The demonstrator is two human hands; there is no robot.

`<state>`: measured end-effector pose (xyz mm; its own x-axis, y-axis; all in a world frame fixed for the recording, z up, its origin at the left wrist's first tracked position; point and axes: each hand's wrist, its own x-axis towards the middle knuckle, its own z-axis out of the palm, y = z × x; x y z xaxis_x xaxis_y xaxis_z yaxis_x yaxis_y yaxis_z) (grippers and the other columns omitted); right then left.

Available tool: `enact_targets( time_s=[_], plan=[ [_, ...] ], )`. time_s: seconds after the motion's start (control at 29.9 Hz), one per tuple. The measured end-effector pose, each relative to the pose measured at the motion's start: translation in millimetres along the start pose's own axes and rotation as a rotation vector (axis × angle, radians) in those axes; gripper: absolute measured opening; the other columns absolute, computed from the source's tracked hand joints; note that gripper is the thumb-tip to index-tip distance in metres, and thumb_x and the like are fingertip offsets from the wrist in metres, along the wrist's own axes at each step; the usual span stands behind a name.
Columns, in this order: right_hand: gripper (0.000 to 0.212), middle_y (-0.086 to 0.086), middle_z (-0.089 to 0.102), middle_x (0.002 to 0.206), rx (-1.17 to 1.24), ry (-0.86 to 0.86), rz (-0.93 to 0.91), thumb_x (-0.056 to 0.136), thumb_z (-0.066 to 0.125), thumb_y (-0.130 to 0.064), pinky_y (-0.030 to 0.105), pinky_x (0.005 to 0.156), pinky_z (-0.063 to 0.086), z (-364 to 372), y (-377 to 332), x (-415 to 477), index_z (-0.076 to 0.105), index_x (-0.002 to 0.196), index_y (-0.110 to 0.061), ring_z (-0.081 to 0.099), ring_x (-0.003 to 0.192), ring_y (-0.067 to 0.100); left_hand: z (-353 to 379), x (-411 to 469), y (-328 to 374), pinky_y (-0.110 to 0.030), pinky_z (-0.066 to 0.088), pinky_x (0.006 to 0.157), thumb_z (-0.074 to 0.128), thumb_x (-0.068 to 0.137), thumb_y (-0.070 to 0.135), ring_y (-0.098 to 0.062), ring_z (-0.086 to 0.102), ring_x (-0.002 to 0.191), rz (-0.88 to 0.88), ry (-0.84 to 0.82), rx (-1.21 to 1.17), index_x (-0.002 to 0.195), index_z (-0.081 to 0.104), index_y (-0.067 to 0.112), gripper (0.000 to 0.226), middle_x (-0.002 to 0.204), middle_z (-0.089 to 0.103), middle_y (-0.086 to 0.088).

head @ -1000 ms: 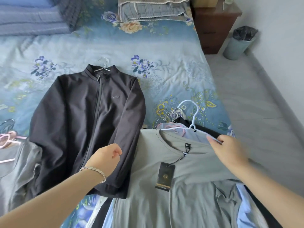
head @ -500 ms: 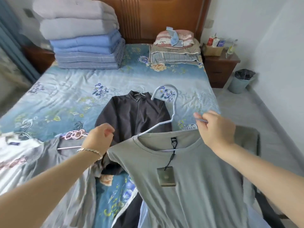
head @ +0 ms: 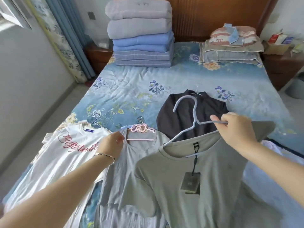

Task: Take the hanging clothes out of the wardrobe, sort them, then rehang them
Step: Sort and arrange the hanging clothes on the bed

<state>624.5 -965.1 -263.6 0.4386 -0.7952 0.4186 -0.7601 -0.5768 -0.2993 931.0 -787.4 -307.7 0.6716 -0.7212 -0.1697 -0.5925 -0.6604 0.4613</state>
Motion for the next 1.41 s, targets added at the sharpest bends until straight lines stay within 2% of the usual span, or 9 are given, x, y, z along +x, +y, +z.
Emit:
enact_targets(
  time_s=[0.17, 0.3, 0.4, 0.57, 0.74, 0.9, 1.07, 1.24, 1.41],
  plan=[
    [0.046, -0.005, 0.025, 0.049, -0.121, -0.017, -0.022, 0.085, 0.043, -0.042, 0.028, 0.054, 0.025, 96.0, -20.3, -10.7, 0.027, 0.048, -0.020, 0.048, 0.044, 0.034, 18.5, 58.1, -78.9, -0.031, 0.044, 0.082, 0.049, 0.090, 0.009, -0.032, 0.060, 0.101, -0.044, -0.133, 0.026, 0.104, 0.066, 0.003, 0.022, 0.107, 0.066, -0.019],
    [0.047, 0.001, 0.034, 0.047, -0.227, -0.116, 0.072, 0.085, 0.040, -0.045, 0.029, 0.057, 0.024, 149.3, -20.4, -28.7, 0.032, 0.048, -0.018, 0.051, 0.049, 0.034, 52.3, 98.8, -122.3, -0.032, 0.043, 0.089, 0.044, 0.094, 0.013, -0.032, 0.057, 0.110, -0.093, -0.224, 0.110, 0.114, 0.061, 0.011, 0.027, 0.119, 0.063, -0.014],
    [0.050, 0.005, 0.040, 0.048, -0.266, -0.134, 0.149, 0.084, 0.035, -0.045, 0.030, 0.059, 0.023, 186.1, -19.6, -28.3, 0.036, 0.046, -0.014, 0.051, 0.053, 0.034, 83.1, 130.0, -135.0, -0.033, 0.043, 0.091, 0.043, 0.093, 0.007, -0.032, 0.057, 0.112, -0.096, -0.295, 0.097, 0.121, 0.054, 0.005, 0.030, 0.123, 0.060, -0.016],
    [0.045, 0.006, 0.046, 0.052, -0.273, -0.108, 0.236, 0.082, 0.032, -0.046, 0.032, 0.065, 0.024, 247.4, -25.3, 6.0, 0.034, 0.049, -0.016, 0.051, 0.062, 0.034, 135.1, 202.8, -130.8, -0.034, 0.040, 0.098, 0.052, 0.086, 0.007, -0.029, 0.049, 0.122, -0.005, -0.335, 0.075, 0.136, 0.040, 0.014, 0.052, 0.138, 0.046, -0.010],
    [0.046, -0.004, 0.035, 0.052, -0.290, -0.155, 0.208, 0.083, 0.032, -0.048, 0.031, 0.067, 0.025, 308.0, -8.8, 26.6, 0.030, 0.048, -0.019, 0.045, 0.060, 0.028, 193.2, 282.1, -124.9, -0.036, 0.034, 0.103, 0.056, 0.086, 0.017, -0.029, 0.042, 0.129, 0.006, -0.348, 0.194, 0.141, 0.030, 0.013, 0.060, 0.141, 0.043, -0.009],
    [0.047, -0.007, 0.030, 0.048, -0.302, -0.170, 0.231, 0.083, 0.034, -0.047, 0.030, 0.066, 0.024, 348.3, 14.8, 27.2, 0.033, 0.047, -0.017, 0.037, 0.057, 0.022, 249.5, 343.9, -131.2, -0.037, 0.030, 0.102, 0.048, 0.092, 0.028, -0.027, 0.044, 0.128, -0.080, -0.364, 0.260, 0.132, 0.040, 0.014, 0.043, 0.139, 0.047, -0.007],
    [0.045, -0.010, 0.029, 0.046, -0.283, -0.187, 0.260, 0.082, 0.034, -0.048, 0.029, 0.064, 0.022, 371.6, 28.4, 30.9, 0.029, 0.047, -0.020, 0.036, 0.054, 0.022, 273.4, 370.5, -148.8, -0.035, 0.030, 0.103, 0.051, 0.088, 0.054, -0.026, 0.041, 0.128, 0.038, -0.424, 0.475, 0.130, 0.049, 0.018, 0.055, 0.133, 0.048, -0.008],
    [0.045, -0.004, 0.033, 0.046, -0.274, -0.227, 0.282, 0.082, 0.035, -0.047, 0.031, 0.064, 0.027, 374.5, 27.2, 26.5, 0.026, 0.047, -0.022, 0.037, 0.053, 0.024, 267.1, 387.6, -173.1, -0.040, 0.043, 0.096, 0.060, 0.086, 0.016, -0.035, 0.049, 0.117, 0.137, -0.542, 0.483, 0.125, 0.052, 0.010, 0.041, 0.126, 0.048, -0.015],
    [0.045, -0.009, 0.029, 0.045, -0.275, -0.255, 0.274, 0.083, 0.043, -0.043, 0.035, 0.064, 0.033, 365.8, 25.1, 22.5, 0.020, 0.048, -0.026, 0.038, 0.051, 0.025, 267.2, 378.8, -175.5, -0.041, 0.040, 0.101, 0.051, 0.090, 0.012, -0.036, 0.045, 0.123, 0.050, -0.466, 0.395, 0.123, 0.056, 0.006, 0.034, 0.134, 0.045, -0.016]
  ],
)
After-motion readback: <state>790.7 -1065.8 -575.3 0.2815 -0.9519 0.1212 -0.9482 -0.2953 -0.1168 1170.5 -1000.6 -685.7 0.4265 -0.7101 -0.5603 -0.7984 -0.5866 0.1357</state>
